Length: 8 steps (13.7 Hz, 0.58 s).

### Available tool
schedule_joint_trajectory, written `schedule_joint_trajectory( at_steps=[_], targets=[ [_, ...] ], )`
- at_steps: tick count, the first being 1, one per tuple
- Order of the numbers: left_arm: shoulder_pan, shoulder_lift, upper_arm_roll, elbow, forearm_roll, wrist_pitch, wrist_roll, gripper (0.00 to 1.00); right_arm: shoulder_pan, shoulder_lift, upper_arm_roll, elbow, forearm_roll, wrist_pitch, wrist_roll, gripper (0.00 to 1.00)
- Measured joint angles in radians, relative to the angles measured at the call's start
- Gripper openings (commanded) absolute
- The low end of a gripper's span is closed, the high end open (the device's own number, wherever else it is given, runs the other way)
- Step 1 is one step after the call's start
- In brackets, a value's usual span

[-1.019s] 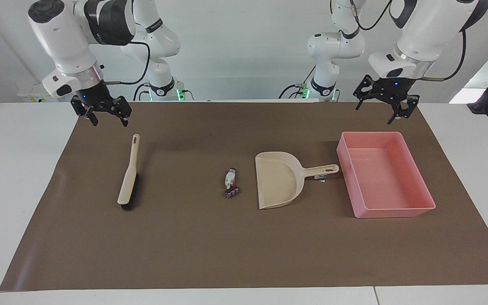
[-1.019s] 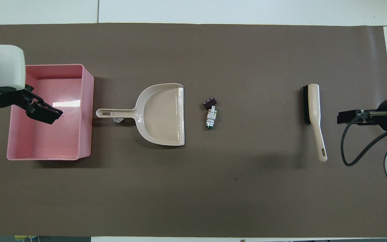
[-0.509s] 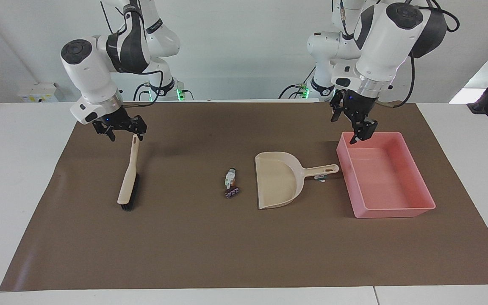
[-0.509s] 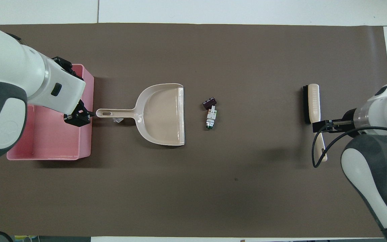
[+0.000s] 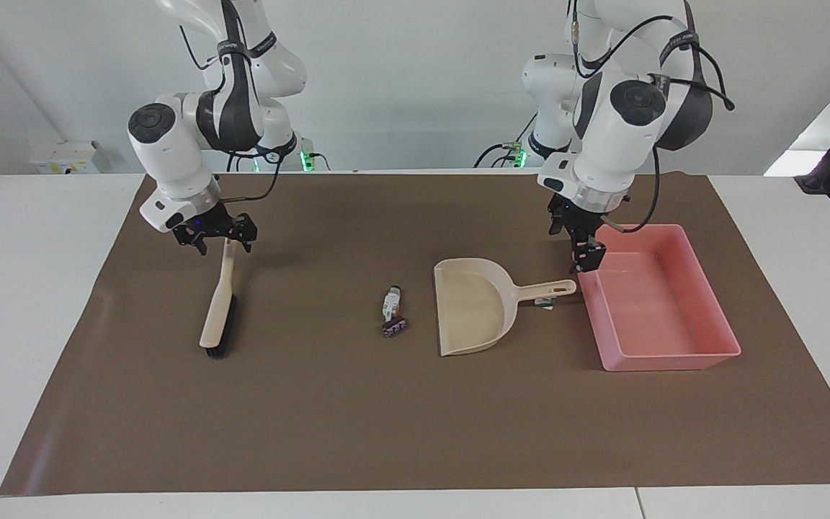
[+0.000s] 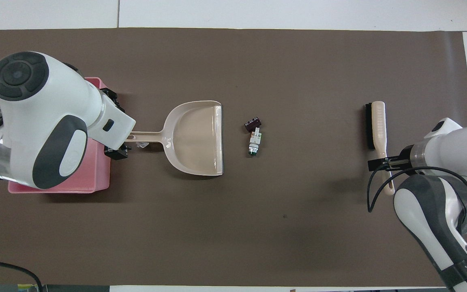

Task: Clean e-waste and dump in bin
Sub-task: 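Grasp the dustpan handle with the left gripper while the right gripper grasps the brush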

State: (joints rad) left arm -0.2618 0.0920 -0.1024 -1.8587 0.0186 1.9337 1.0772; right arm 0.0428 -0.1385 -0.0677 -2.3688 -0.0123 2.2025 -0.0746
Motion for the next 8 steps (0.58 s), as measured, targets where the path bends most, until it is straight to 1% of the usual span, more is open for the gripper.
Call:
schedule_joint_trajectory(
  at_steps=[4, 6, 8],
  targets=[
    [-0.017, 0.077, 0.0, -0.011, 0.018, 0.076, -0.011, 1.0, -0.019, 0.007, -0.001, -0.036, 0.0, 0.045, -0.011, 1.0],
    [-0.022, 0.1, 0.0, -0.015, 0.027, 0.096, -0.021, 1.0, -0.021, 0.015, -0.001, -0.044, 0.0, 0.058, -0.011, 1.0],
    [-0.032, 0.117, 0.0, -0.032, 0.061, 0.141, -0.06, 1.0, -0.021, 0.019, -0.001, -0.049, 0.0, 0.059, -0.011, 1.0]
  ],
)
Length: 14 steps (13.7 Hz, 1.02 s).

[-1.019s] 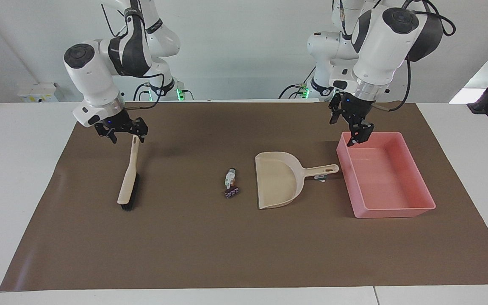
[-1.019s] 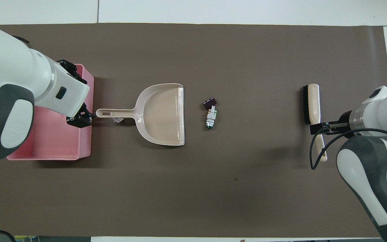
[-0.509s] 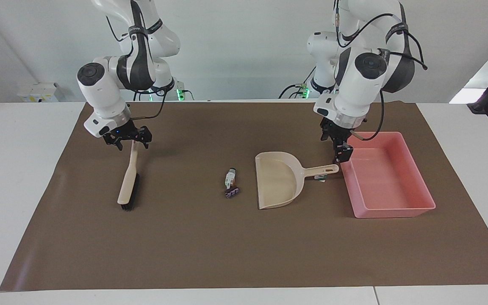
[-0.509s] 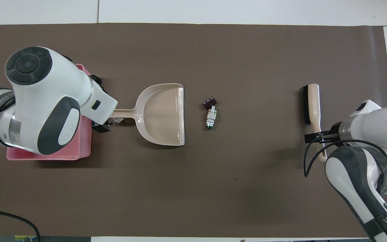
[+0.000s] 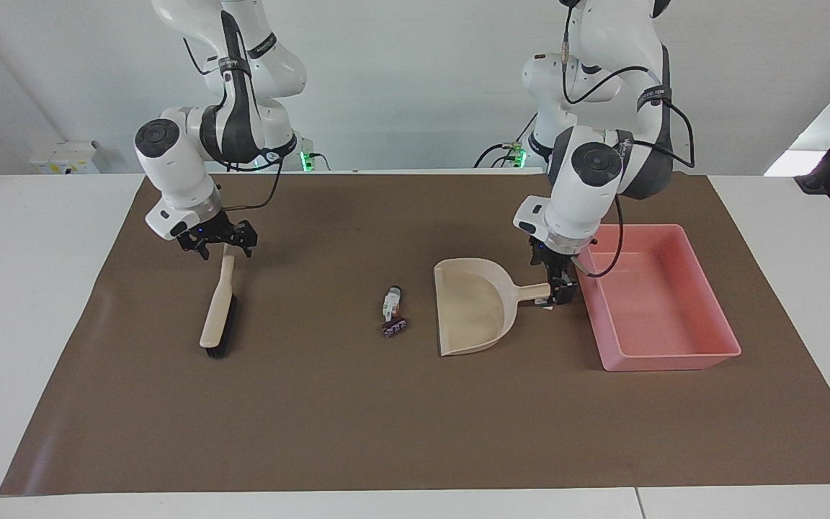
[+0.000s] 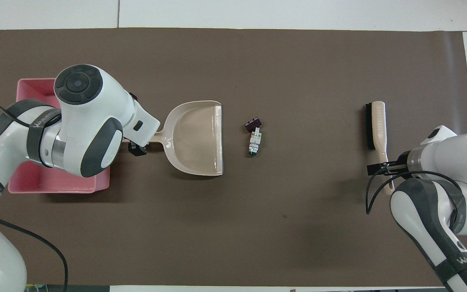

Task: Clean e-waste and dump in bin
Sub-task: 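Grasp the dustpan handle with the left gripper while the right gripper grasps the brush, then lift the brush with the right gripper and carry it toward the e-waste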

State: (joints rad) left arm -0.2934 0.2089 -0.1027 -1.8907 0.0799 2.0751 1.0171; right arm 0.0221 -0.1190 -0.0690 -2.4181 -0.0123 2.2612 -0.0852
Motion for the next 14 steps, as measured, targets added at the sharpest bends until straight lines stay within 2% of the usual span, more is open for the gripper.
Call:
schedule_joint_trajectory(
  at_steps=[2, 3, 5, 6, 7, 8, 9, 10, 14],
  targets=[
    [-0.009, 0.02, 0.0, -0.028, 0.015, 0.041, -0.042, 0.99, 0.0, 0.004, 0.0, -0.009, 0.0, 0.023, 0.0, 0.97],
    [-0.011, 0.031, 0.0, -0.041, 0.021, 0.054, -0.052, 0.99, 0.0, 0.007, 0.0, -0.013, 0.0, 0.035, 0.0, 0.88],
    [-0.012, 0.041, 0.0, -0.048, 0.055, 0.056, -0.064, 0.99, 0.0, 0.011, 0.0, -0.018, 0.0, 0.038, 0.0, 0.63],
    [-0.012, 0.041, 0.0, -0.049, 0.065, 0.056, -0.072, 0.99, 0.0, 0.011, 0.0, -0.019, 0.0, 0.038, 0.0, 0.55],
    [-0.012, 0.041, 0.0, -0.049, 0.069, 0.056, -0.078, 0.99, 0.0, 0.011, 0.0, -0.019, 0.0, 0.038, 0.0, 0.54],
    [-0.014, 0.041, 0.0, -0.049, 0.071, 0.056, -0.081, 0.99, 0.0, 0.011, 0.0, -0.019, 0.0, 0.038, 0.0, 0.47],
    [-0.017, 0.041, 0.0, -0.049, 0.075, 0.056, -0.086, 0.99, 0.0, 0.011, 0.0, -0.019, 0.0, 0.038, 0.0, 0.3],
    [-0.02, 0.041, 0.0, -0.049, 0.088, 0.056, -0.095, 0.99, 0.0, 0.011, 0.0, -0.019, 0.0, 0.038, 0.0, 0.0],
    [-0.027, 0.04, 0.0, -0.049, 0.126, 0.056, -0.124, 0.98, -0.001, 0.011, 0.0, -0.019, 0.0, 0.038, 0.001, 0.0]
  ],
)
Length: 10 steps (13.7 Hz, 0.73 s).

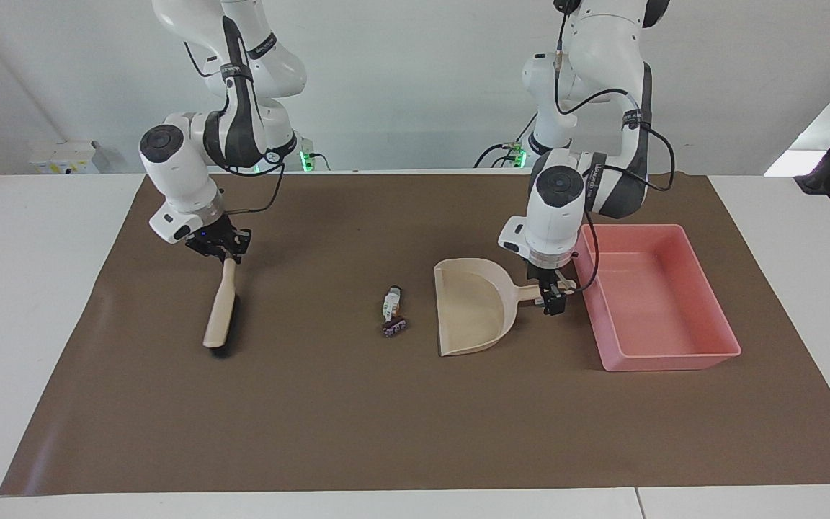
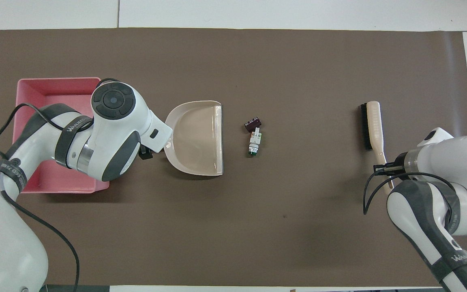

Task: Clean e-waste and dump in bin
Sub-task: 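Lift the brush with the right gripper and carry it toward the e-waste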

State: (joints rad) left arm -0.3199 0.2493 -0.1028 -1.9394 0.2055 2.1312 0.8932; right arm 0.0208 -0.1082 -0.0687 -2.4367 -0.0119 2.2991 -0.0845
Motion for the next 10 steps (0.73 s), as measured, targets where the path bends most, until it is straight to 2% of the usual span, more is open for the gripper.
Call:
schedule_joint_trajectory(
  at_steps=[3, 5, 7, 10],
  targets=[
    [-0.004, 0.0, 0.0, -0.001, 0.001, 0.0, -0.001, 0.97, 0.0, 0.0, 0.0, 0.01, 0.0, -0.023, 0.0, 0.0],
    [-0.007, 0.0, 0.0, -0.002, 0.002, 0.0, -0.002, 0.96, 0.007, 0.001, 0.002, 0.052, 0.0, -0.095, 0.01, 0.0],
    [-0.009, 0.0, 0.0, -0.004, 0.002, 0.0, -0.002, 0.96, 0.058, 0.001, 0.006, 0.097, 0.0, -0.145, 0.064, 0.0],
    [-0.01, 0.0, 0.0, -0.006, 0.003, 0.001, -0.003, 0.95, 0.184, 0.003, 0.013, 0.112, -0.015, -0.146, 0.143, 0.0]
  ],
)
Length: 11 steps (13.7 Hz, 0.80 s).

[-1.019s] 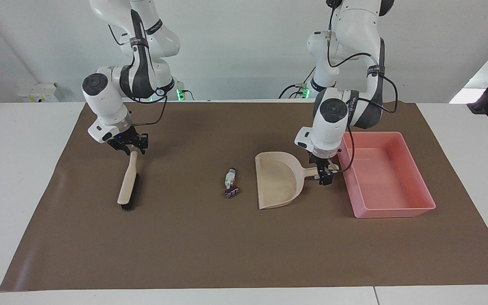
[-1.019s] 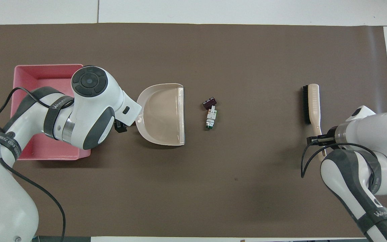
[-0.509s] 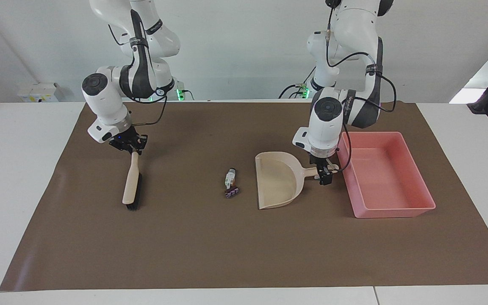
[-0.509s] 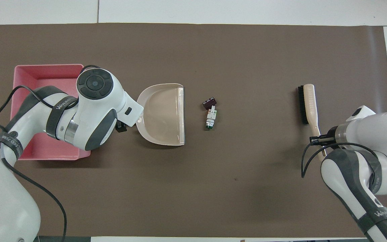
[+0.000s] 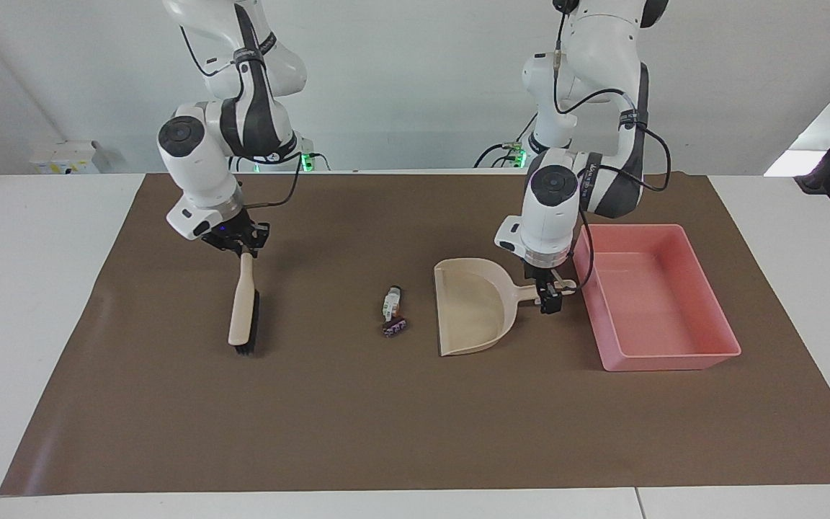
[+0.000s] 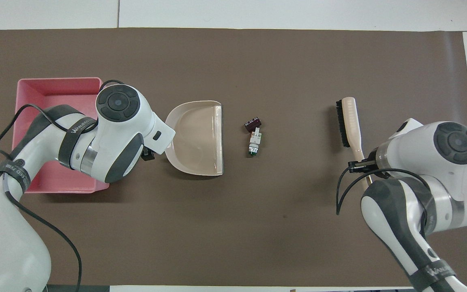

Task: Clean e-waste and dump in bin
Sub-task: 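Lift the brush with the right gripper and carry it toward the e-waste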

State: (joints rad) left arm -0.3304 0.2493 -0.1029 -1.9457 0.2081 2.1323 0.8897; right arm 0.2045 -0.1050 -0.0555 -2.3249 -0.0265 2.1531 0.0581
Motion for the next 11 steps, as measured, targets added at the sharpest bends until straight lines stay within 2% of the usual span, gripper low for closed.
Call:
schedule_joint_trajectory(
  at_steps=[1, 2, 3, 4, 11],
  targets=[
    [0.0, 0.0, 0.0, -0.001, 0.0, 0.0, 0.0, 0.92, 0.038, 0.001, 0.002, 0.004, -0.008, 0.0, 0.021, 0.0],
    [0.0, 0.0, 0.0, -0.002, 0.0, 0.001, -0.001, 0.76, 0.079, 0.003, 0.002, 0.012, -0.015, -0.002, 0.043, 0.0],
    [-0.001, 0.0, 0.0, -0.003, 0.0, 0.002, -0.001, 0.28, 0.121, 0.009, 0.003, 0.024, -0.018, -0.009, 0.068, 0.0],
    [-0.001, 0.0, 0.0, -0.004, 0.0, 0.003, -0.001, 0.0, 0.156, 0.019, 0.004, 0.04, -0.02, -0.018, 0.091, 0.0],
    [-0.002, 0.0, 0.0, -0.008, 0.001, 0.005, -0.007, 0.0, 0.312, 0.149, 0.004, 0.197, -0.035, -0.117, 0.263, 0.0]
  ],
)
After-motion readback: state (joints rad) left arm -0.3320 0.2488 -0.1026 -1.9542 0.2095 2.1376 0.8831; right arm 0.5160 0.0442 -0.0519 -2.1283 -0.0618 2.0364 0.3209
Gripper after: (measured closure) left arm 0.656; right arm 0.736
